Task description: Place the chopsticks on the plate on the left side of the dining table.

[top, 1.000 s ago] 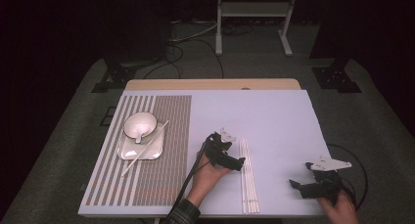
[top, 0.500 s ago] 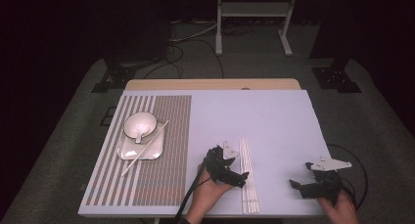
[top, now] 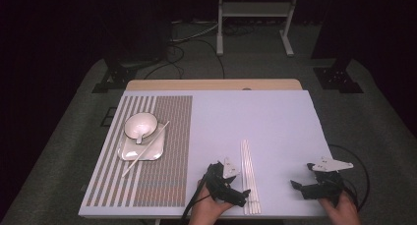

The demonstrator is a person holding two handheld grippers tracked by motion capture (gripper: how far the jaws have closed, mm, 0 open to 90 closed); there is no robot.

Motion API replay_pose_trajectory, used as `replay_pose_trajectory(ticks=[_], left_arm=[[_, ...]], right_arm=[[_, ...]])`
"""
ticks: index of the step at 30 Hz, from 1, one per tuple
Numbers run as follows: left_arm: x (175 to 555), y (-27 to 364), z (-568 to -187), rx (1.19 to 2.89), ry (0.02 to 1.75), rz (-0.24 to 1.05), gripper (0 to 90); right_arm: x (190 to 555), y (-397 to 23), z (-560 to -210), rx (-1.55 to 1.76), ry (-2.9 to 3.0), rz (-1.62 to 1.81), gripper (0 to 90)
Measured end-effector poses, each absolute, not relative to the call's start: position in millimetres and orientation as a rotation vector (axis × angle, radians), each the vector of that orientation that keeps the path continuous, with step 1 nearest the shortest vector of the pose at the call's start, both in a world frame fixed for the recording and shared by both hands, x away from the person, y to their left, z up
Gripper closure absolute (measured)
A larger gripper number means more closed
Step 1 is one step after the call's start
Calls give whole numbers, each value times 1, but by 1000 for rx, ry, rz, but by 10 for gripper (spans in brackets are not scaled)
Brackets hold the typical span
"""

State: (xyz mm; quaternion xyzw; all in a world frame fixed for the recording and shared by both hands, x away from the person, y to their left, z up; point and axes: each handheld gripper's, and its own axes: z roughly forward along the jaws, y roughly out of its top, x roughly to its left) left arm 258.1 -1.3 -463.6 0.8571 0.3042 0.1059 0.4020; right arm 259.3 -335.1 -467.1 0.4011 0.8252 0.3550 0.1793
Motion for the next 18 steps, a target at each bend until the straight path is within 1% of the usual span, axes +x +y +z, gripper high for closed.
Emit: replay_pose_trajectory(ticks=[15, 18], left_arm=[[224, -1, -467, 2185, 723, 238, 0], [218, 0, -468, 2181, 724, 256, 0]], right_arm=[[259, -335, -467, 1134, 2333, 1004, 80], [259, -335, -467, 1134, 2332, 1004, 80]])
